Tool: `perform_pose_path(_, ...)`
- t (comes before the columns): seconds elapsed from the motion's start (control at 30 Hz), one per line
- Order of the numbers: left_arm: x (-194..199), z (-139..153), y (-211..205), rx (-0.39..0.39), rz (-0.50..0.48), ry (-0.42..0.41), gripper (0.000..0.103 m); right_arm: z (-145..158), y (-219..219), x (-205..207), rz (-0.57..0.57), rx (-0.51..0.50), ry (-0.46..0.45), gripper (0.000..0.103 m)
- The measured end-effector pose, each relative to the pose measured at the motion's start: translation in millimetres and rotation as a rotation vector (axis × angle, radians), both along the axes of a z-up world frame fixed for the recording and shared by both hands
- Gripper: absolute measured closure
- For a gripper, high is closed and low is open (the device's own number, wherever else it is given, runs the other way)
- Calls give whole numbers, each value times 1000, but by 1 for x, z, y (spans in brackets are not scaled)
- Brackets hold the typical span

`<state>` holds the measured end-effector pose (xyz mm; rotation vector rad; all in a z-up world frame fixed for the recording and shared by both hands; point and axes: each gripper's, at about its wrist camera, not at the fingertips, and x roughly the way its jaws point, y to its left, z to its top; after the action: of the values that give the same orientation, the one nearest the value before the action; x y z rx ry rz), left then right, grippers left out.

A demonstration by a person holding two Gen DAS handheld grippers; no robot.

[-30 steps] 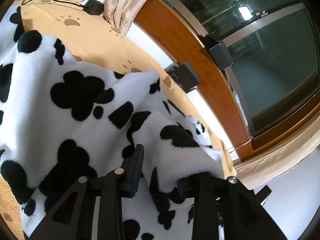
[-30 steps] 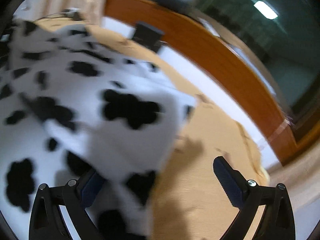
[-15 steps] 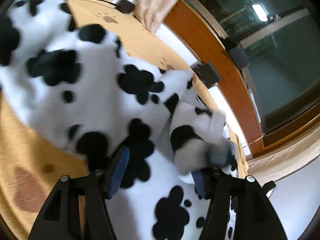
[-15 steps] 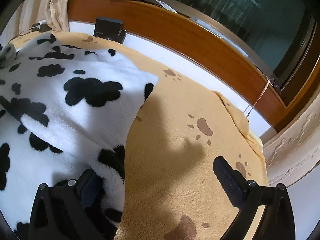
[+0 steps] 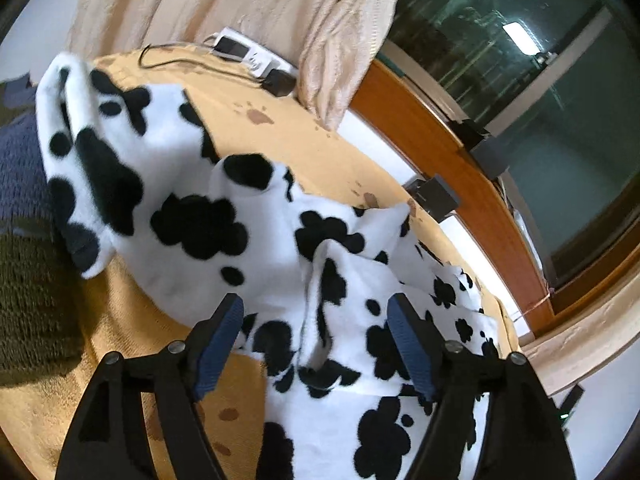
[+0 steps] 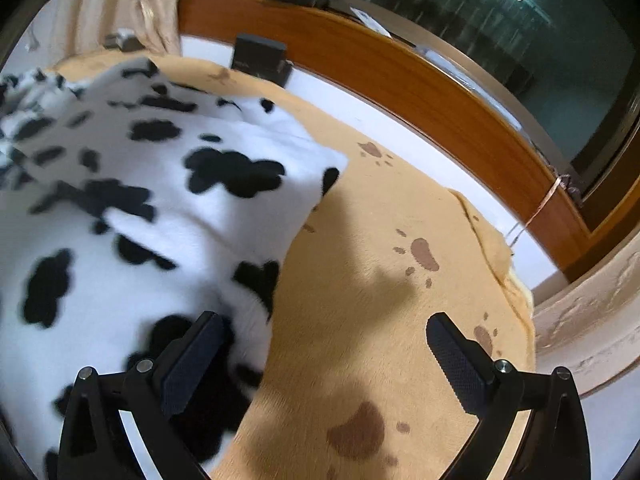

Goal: Fold clothes

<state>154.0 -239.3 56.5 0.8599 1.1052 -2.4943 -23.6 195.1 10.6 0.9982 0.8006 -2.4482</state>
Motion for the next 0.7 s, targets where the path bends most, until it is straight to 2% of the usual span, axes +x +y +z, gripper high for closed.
perform_pose_path(0.13, -22, 6, 13, 2, -61, 14, 24, 29, 9, 6, 28, -210, -62, 0)
perform_pose_path(0.27, -57, 10, 34, -18, -171, 17, 23, 45, -16, -2, 74, -378, -132, 0)
perform_pose_path(0.33, -77, 8, 47, -14, -254, 19, 22, 42, -42, -6, 96, -377, -140, 0)
perform_pose_path(0.5, -114, -16, 60, -81, -280, -108, 22, 15, -96, -12, 135, -295, -181, 0)
perform_pose_path(0.6, -120, -21, 67, -162, -290, -134, 21, -10, -112, -17, 122, -231, -212, 0)
perform_pose_path(0.7, -124, -21, 77, -259, -315, -157, 18, -27, -107, -28, 93, -231, -274, 0)
